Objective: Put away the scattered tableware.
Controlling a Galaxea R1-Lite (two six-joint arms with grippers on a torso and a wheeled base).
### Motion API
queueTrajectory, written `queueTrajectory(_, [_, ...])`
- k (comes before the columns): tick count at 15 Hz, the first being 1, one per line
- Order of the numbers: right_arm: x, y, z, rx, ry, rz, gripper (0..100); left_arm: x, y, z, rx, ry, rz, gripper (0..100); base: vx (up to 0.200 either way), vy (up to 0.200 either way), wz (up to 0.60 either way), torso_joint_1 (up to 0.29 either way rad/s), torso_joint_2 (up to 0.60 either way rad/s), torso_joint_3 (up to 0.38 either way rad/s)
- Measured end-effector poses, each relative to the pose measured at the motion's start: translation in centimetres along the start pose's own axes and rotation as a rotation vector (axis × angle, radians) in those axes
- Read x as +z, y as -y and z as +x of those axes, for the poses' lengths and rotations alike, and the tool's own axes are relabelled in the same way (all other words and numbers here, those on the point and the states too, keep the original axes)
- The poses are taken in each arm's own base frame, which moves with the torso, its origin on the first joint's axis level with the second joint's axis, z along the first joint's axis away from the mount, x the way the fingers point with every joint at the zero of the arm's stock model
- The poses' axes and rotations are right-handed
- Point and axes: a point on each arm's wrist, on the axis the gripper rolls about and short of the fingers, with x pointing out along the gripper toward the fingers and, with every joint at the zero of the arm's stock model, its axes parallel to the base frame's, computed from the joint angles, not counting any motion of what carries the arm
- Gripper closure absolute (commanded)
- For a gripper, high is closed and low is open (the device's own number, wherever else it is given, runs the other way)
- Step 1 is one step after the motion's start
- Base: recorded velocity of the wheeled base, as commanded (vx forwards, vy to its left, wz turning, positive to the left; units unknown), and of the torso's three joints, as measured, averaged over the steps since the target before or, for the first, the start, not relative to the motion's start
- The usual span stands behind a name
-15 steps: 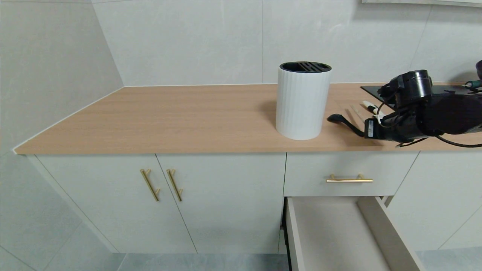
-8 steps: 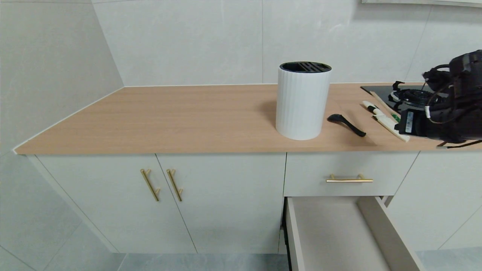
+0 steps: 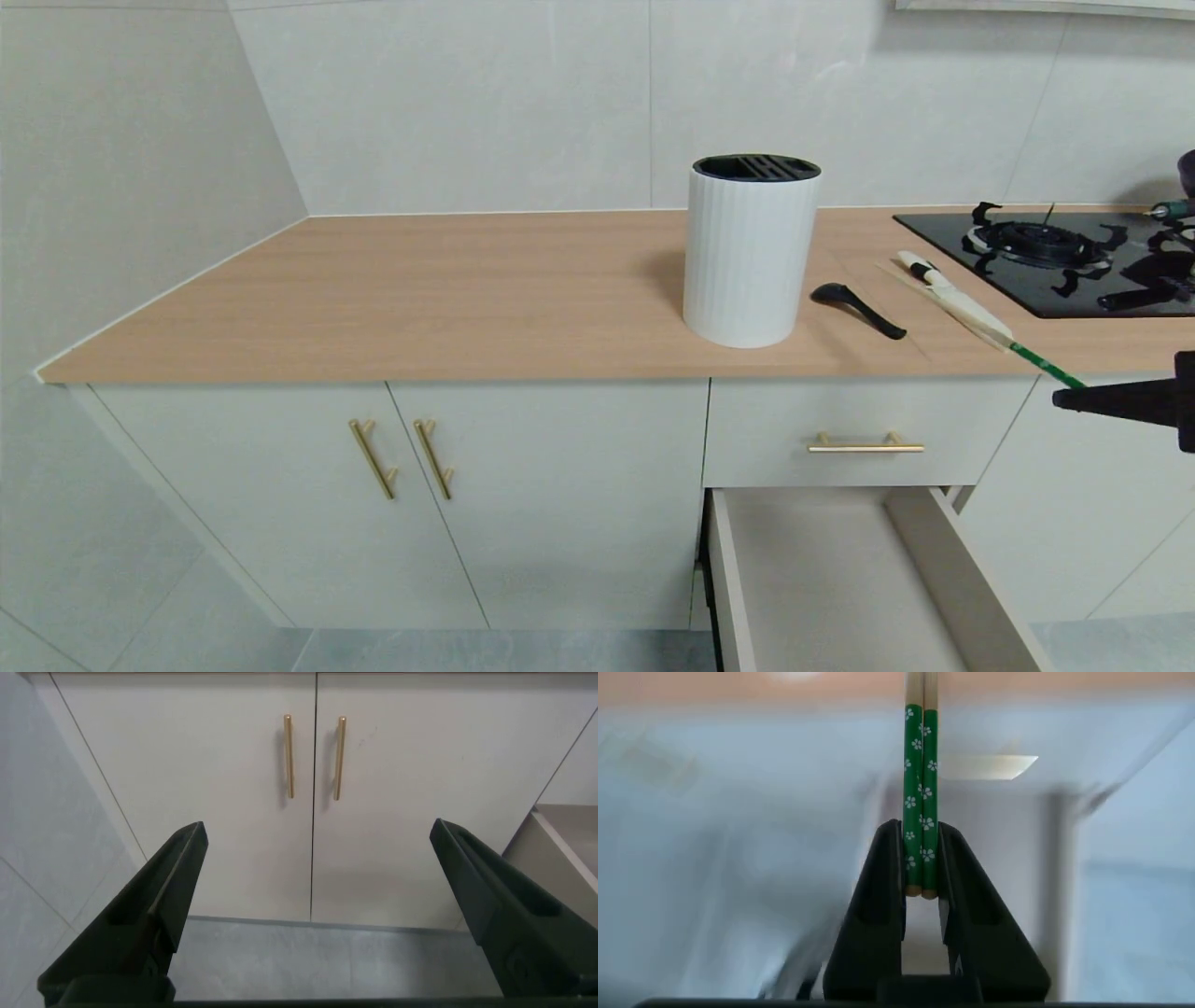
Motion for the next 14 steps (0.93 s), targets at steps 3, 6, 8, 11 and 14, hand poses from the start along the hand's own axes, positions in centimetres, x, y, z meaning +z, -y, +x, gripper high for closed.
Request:
queueTrajectory(3, [-2.2,-0.5,-0.4,0.052,-0.072,-0.148,100,0.0,0.0,0.0,0.0,0.0,0.0,0,0.0,0.0,0.0,0.0,0.0,0.0])
queueTrajectory(6, [-4.2,-1.0,0.2,0.099,-0.195,-0.186,100,0.0,0.0,0.0,0.0,-0.001,0.0,0,0.0,0.0,0.0,0.0,0.0,0.0])
queueTrajectory(8, [-5.0,-1.3,1.4,0.119,-0.304,-0.195,100,0.0,0.0,0.0,0.0,0.0,0.0,0,0.0,0.0,0.0,0.0,0.0,0.0])
queueTrajectory(11, [-5.9,-1.5,4.4,0.123,-0.461,-0.196,100,0.0,0.0,0.0,0.001,0.0,0.0,0,0.0,0.0,0.0,0.0,0.0,0.0])
queueTrajectory(14, [-6.8,-1.3,7.6,0.103,-0.59,-0.181,100,0.0,0.0,0.0,0.0,0.0,0.0,0,0.0,0.0,0.0,0.0,0.0,0.0])
